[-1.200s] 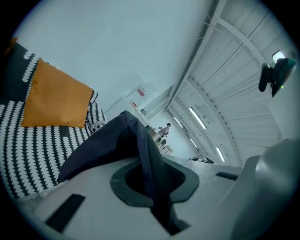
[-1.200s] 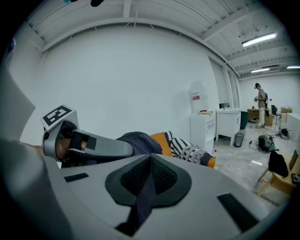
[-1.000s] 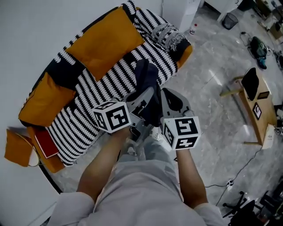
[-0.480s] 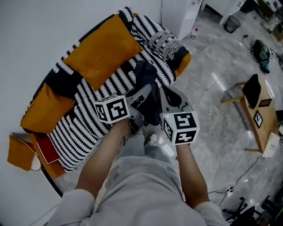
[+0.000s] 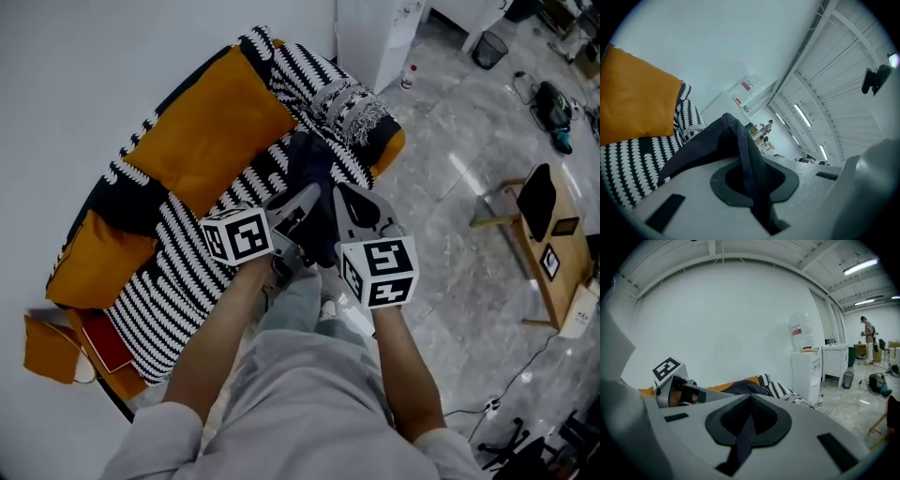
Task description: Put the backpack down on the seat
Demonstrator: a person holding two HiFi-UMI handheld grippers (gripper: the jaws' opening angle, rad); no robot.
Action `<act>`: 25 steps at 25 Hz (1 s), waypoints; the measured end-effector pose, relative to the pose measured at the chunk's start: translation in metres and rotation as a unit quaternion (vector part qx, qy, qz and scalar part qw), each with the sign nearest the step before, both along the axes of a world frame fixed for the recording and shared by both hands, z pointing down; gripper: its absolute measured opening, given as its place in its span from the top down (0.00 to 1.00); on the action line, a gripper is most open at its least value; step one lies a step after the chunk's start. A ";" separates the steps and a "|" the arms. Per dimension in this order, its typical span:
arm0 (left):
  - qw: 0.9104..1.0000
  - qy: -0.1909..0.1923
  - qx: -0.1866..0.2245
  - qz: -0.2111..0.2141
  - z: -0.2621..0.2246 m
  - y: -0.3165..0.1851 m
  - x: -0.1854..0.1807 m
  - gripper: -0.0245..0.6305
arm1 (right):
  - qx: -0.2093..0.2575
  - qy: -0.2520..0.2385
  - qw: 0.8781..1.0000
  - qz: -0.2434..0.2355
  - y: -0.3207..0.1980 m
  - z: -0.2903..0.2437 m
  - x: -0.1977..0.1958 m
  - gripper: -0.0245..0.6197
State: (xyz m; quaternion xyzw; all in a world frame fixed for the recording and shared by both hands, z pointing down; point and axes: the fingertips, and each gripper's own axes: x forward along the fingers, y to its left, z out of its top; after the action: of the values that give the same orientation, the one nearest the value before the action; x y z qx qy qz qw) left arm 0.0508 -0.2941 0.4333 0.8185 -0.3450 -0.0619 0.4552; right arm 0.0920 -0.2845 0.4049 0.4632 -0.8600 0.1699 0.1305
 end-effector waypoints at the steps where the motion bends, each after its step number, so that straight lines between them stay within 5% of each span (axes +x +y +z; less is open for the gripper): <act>1: 1.000 0.000 -0.002 0.004 0.002 -0.009 0.000 0.92 | -0.004 0.000 1.000 0.002 -0.009 0.003 0.000 0.96; 25: 0.994 0.005 -0.028 0.104 0.076 -0.222 -0.037 0.92 | -0.079 0.031 0.995 0.045 -0.193 0.071 -0.046 0.96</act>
State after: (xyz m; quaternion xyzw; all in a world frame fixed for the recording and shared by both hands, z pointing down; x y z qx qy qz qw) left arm 0.0141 -0.5158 0.5091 0.8365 -0.2574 -0.0092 0.4836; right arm 0.0462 -0.4778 0.4755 0.4943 -0.8179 0.2289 0.1852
